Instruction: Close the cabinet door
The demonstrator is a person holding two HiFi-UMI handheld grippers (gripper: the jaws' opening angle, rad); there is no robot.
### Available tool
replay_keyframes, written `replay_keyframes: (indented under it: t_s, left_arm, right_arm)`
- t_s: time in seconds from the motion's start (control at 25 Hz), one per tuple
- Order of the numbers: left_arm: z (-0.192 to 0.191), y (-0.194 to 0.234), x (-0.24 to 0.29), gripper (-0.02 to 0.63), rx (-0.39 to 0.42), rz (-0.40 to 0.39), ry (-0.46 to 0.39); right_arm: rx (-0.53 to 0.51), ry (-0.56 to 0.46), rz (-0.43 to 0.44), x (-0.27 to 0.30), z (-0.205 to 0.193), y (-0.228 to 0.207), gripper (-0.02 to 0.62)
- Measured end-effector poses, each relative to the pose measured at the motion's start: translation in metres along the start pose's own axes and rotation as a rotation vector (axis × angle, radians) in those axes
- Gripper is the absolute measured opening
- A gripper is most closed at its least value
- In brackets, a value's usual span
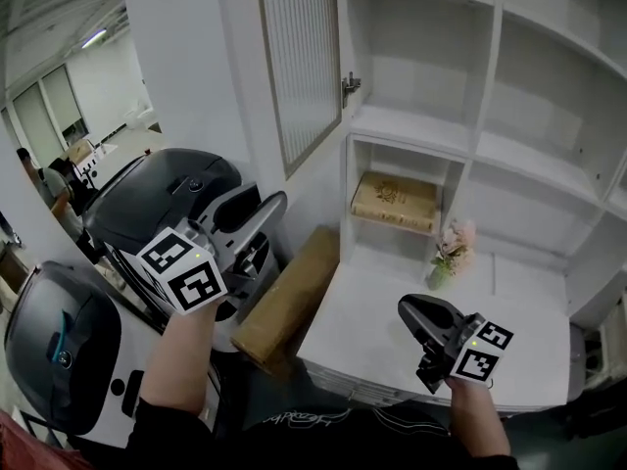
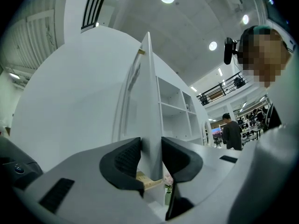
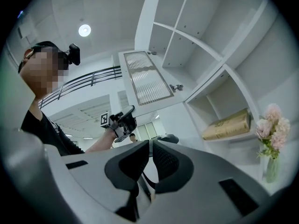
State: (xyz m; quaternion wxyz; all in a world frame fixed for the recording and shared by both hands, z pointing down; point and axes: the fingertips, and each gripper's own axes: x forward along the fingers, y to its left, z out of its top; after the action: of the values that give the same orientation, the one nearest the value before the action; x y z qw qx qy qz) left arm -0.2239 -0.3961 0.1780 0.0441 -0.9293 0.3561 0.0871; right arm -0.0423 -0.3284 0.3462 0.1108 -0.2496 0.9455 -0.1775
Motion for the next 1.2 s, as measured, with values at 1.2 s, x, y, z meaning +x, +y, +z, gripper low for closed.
replay_keyframes:
  t_s: [1.2]
  left_arm:
    - [-0.007, -0.065, 0.041, 0.132, 0.037, 0.271, -0.021]
  right_arm:
    - [-0.073, 0.019, 0.193, -0.078, 0.055, -0.03, 0.054]
